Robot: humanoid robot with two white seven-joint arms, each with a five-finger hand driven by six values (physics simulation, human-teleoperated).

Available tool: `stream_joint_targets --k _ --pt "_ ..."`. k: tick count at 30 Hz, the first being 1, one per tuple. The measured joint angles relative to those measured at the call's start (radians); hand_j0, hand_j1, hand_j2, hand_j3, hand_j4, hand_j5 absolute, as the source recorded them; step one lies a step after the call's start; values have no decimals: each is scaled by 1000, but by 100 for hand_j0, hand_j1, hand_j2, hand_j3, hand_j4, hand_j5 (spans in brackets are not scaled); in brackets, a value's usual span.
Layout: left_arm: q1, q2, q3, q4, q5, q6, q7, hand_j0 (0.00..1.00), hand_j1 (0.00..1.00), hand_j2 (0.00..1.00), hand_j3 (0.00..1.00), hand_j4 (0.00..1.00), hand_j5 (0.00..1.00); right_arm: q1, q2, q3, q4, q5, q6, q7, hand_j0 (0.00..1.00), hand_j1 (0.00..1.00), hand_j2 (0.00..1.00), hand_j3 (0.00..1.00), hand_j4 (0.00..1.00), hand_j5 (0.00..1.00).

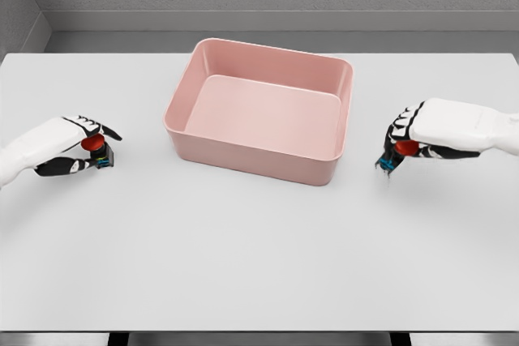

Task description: Put the industrial switch in the basket with both arms

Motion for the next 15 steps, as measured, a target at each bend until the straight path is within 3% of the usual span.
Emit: stream_joint_targets --k 7,15 --pt "2 0 1 0 5 1 -11 49 49 49 49 49 49 -61 21 -1 -4 -2 0 2 49 49 49 49 49 49" --pt "0 2 2 1 7 0 -15 46 46 46 46 46 46 -100 63 0 -4 -2 0 3 49 49 49 49 49 49"
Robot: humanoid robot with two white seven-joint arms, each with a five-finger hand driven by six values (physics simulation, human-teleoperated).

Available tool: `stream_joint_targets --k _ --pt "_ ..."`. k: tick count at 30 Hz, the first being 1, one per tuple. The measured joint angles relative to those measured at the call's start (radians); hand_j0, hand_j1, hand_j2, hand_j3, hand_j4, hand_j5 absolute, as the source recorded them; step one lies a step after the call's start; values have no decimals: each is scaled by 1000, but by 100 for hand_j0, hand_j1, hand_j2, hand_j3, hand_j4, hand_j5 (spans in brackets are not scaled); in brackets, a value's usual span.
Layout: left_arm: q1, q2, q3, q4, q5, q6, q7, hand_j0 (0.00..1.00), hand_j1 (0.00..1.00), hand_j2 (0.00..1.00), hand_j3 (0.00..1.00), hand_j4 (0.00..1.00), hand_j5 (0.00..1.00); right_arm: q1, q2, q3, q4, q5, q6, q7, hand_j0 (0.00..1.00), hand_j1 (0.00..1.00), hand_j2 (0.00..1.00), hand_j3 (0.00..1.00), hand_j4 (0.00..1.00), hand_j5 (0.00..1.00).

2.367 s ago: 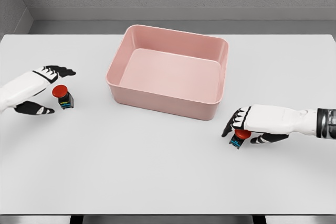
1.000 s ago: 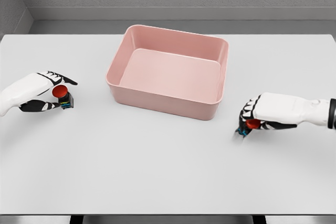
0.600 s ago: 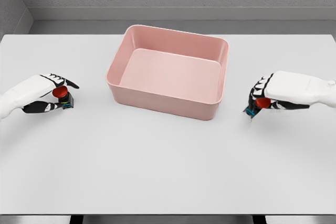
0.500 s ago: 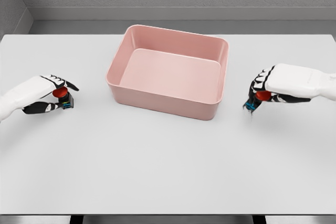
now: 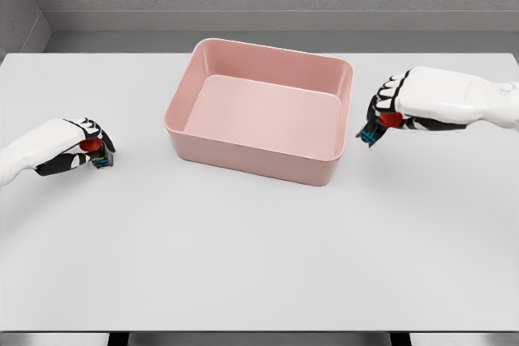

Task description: Put the industrial switch in the basket with both arms

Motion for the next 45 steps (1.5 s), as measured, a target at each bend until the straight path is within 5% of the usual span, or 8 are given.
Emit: stream_joint_targets --k 12,24,25,27,36,40,45 --pt "-41 9 4 -10 11 0 3 47 47 47 47 47 47 -75 118 6 48 4 0 11 49 49 49 49 49 49" --pt "-87 10 5 -43 44 0 4 47 47 47 47 47 47 -115 350 2 263 12 -1 86 55 55 55 55 55 55" --pt "-91 10 5 -45 45 0 5 47 47 47 47 47 47 -120 369 2 280 12 -1 91 60 60 60 60 60 60" --pt "-101 10 4 -47 48 0 5 47 47 47 47 47 47 -121 403 2 309 13 -1 98 98 98 98 98 98 98" --pt "-150 8 1 -56 65 0 4 47 47 47 47 47 47 -164 526 9 378 13 -1 110 100 100 100 100 100 100" --pt "-153 1 -1 -82 65 0 3 47 47 47 47 47 47 -161 531 4 389 11 -1 111 100 100 100 100 100 100" --pt "-173 -11 -3 -125 63 0 2 47 47 47 47 47 47 -91 406 -73 385 4 -1 106 100 100 100 100 100 100"
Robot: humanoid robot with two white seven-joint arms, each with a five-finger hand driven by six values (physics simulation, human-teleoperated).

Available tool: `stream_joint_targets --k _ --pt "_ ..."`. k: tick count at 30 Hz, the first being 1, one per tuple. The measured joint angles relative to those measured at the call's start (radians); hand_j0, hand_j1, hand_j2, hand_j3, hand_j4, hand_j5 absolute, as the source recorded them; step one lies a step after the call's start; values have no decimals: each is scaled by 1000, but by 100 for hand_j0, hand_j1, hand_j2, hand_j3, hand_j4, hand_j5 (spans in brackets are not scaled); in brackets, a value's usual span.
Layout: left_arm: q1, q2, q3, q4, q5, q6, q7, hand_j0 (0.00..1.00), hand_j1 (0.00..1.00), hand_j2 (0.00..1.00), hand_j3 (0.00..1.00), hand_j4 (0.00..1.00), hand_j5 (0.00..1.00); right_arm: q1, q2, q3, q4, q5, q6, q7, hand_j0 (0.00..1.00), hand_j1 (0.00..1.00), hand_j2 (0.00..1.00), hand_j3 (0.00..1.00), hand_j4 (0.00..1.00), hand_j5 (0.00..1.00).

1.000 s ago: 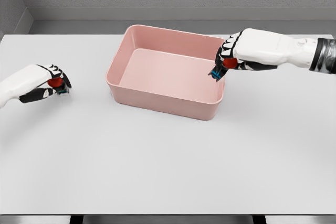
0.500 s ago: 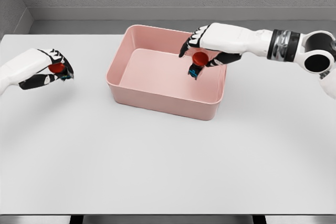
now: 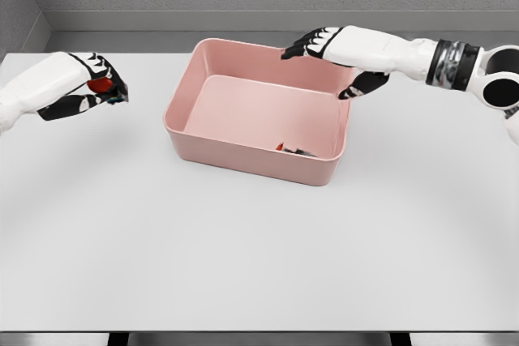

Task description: Put the industrial switch in the basket with both arms

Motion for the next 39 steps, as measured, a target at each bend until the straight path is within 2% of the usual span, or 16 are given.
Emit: stream_joint_targets --k 6,11,13,18,28,39 --pt "-61 -39 -22 -20 -6 0 -3 47 47 47 47 47 47 109 -163 -87 4 -82 0 -6 100 100 100 100 100 100" --pt "-89 -80 -55 -7 -12 0 -18 47 47 47 47 47 47 193 -252 -101 4 -113 0 -24 100 100 100 100 100 100" --pt "-90 -94 -62 -4 -13 0 -24 47 47 47 47 47 47 203 -275 -103 5 -117 1 -32 100 100 100 100 100 100" --pt "-130 -120 -85 1 -12 0 -30 48 48 48 48 48 48 204 -299 -105 3 -120 1 -40 100 100 100 100 100 100" --pt "-221 -193 -144 54 -13 0 -57 48 48 48 48 48 48 216 -305 -105 3 -120 1 -41 100 100 100 100 100 100" --pt "-325 -305 -204 156 -41 0 -81 53 53 53 53 53 53 222 -304 -104 7 -120 1 -40 100 100 100 100 100 100"
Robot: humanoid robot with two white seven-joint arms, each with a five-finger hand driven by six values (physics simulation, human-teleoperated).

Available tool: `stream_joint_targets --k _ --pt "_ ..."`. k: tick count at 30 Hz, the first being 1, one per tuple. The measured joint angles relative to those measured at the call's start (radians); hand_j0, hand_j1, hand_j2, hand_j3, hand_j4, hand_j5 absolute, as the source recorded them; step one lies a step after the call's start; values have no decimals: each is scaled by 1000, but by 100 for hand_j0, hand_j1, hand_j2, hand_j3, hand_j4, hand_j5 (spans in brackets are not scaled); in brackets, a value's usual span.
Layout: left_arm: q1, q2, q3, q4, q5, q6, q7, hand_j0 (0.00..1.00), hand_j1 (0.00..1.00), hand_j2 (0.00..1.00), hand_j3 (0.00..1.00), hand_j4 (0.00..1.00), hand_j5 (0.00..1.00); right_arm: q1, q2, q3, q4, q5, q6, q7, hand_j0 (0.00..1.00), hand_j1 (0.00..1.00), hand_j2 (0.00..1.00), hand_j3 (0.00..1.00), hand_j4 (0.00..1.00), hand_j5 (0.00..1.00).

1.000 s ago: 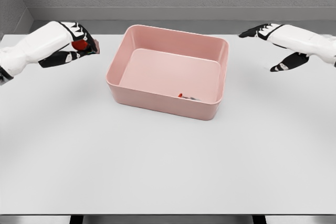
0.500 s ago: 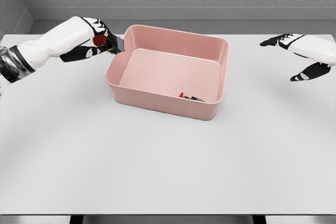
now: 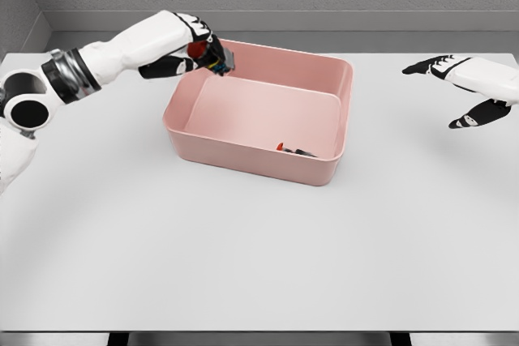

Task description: Put the industrial switch in the basket with both arms

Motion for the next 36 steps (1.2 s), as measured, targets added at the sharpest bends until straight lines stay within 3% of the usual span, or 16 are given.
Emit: stream_joint_targets --k 4,6,10,17,23,31,36 --pt "-18 -34 -11 34 -16 0 -1 57 57 57 57 57 57 0 0 0 1 0 0 0 100 100 100 100 100 100" --pt "-23 -44 -13 44 -21 0 -1 64 64 64 64 64 64 0 1 0 2 1 0 0 100 100 100 100 100 100" --pt "-34 -64 -15 52 -25 0 0 100 100 100 100 100 100 3 2 0 2 1 0 0 100 100 100 100 100 100" --pt "-77 -99 -14 64 -26 0 1 100 100 100 100 100 100 6 2 -1 2 2 0 0 100 100 100 100 100 100" --pt "-78 -103 -10 75 -22 0 1 100 100 100 100 100 100 6 2 -1 2 1 0 0 100 100 100 100 100 100" --pt "-20 87 -9 17 23 0 5 100 100 100 100 100 100 8 2 -1 2 2 0 0 100 100 100 100 100 100" --pt "61 244 -7 -21 60 0 6 100 100 100 100 100 100 8 2 -1 1 1 0 0 100 100 100 100 100 100"
